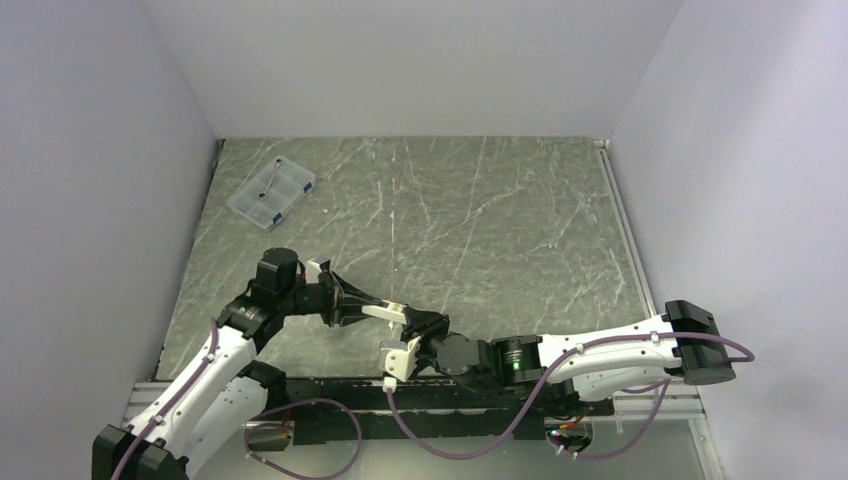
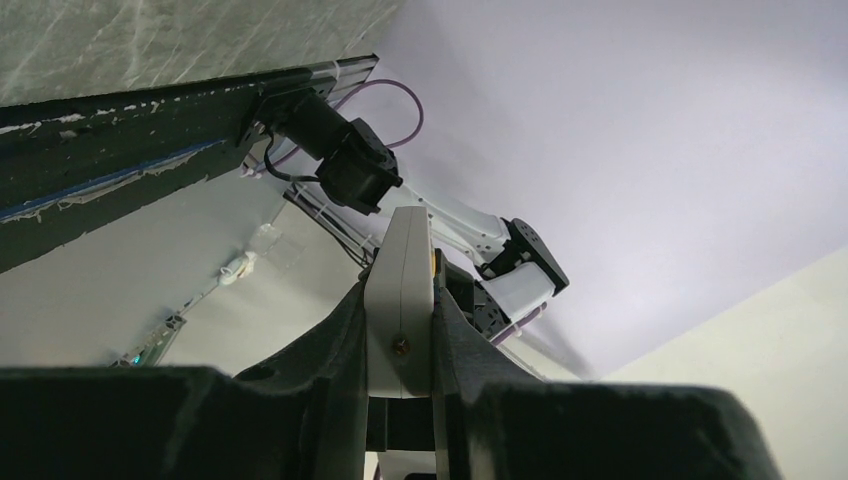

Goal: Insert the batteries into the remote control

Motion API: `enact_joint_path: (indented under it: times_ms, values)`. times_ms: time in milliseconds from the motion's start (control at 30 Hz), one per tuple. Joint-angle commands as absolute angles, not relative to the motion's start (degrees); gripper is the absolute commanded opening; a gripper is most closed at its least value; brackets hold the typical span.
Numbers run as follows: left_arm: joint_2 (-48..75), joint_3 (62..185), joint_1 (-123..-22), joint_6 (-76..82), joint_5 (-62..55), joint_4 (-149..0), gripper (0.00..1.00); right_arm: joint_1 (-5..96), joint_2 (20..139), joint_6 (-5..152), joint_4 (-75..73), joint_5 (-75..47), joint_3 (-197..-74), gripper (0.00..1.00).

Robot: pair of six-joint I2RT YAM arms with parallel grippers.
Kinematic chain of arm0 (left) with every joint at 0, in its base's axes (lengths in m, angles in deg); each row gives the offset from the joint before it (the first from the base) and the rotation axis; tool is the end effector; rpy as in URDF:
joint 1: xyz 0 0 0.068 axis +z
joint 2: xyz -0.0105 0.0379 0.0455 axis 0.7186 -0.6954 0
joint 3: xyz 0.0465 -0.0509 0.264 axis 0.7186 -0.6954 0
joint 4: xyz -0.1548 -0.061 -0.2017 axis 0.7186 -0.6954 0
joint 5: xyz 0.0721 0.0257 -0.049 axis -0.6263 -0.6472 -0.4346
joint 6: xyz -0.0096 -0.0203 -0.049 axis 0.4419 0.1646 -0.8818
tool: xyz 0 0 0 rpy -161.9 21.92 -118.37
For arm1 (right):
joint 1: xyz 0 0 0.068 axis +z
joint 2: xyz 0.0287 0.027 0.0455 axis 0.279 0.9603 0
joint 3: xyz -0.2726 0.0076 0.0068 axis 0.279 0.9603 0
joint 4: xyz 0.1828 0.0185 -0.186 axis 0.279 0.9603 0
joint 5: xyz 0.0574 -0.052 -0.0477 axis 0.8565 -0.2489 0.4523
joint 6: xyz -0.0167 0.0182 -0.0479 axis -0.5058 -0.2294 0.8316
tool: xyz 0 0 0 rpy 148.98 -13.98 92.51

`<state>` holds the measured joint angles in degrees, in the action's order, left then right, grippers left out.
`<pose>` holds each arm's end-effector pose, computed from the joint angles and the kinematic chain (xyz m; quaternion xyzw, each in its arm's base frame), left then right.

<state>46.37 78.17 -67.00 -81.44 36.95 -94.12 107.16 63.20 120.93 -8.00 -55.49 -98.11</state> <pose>0.1387 -0.0821 0.2279 0.3369 -0.7551 0.5555 0.0874 0.0159 0.2506 0.2614 -0.6456 0.4753 0.0136 0.5976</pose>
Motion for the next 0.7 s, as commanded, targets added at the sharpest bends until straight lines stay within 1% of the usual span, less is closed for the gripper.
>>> enact_joint_path:
  times_ms: [0,100,133,200,300,467,567,667]
  values:
    - [46.0,78.6,-67.1,-80.1,40.7,-89.6,0.16,107.4,63.0,121.4,-8.1,-55.8,-100.3,0.00]
    - [45.1,78.3,-67.0,-80.0,41.6,-87.9,0.42,107.4,62.6,121.4,-8.2,-56.2,-100.2,0.00]
    - [44.8,78.2,-67.1,-80.0,41.8,-87.4,0.48,107.4,62.5,121.5,-8.2,-56.5,-100.1,0.00]
    - [44.2,78.1,-67.1,-79.8,42.2,-86.3,0.56,107.6,62.3,121.6,-8.4,-56.9,-99.9,0.00]
    - [43.2,78.4,-67.1,-79.3,42.7,-85.6,0.63,107.6,61.8,121.8,-8.6,-57.5,-99.5,0.00]
    - [41.1,81.3,-67.1,-75.3,43.5,-88.1,0.69,107.5,61.2,121.2,-8.4,-59.9,-98.8,0.00]
    - [39.5,82.6,-67.1,-72.3,44.2,-89.2,0.70,107.5,61.1,120.0,-7.5,-61.6,-98.8,0.00]
    - [38.5,84.6,-67.0,-67.9,44.0,-91.4,0.77,107.5,60.8,118.6,-6.0,-63.0,-98.8,0.00]
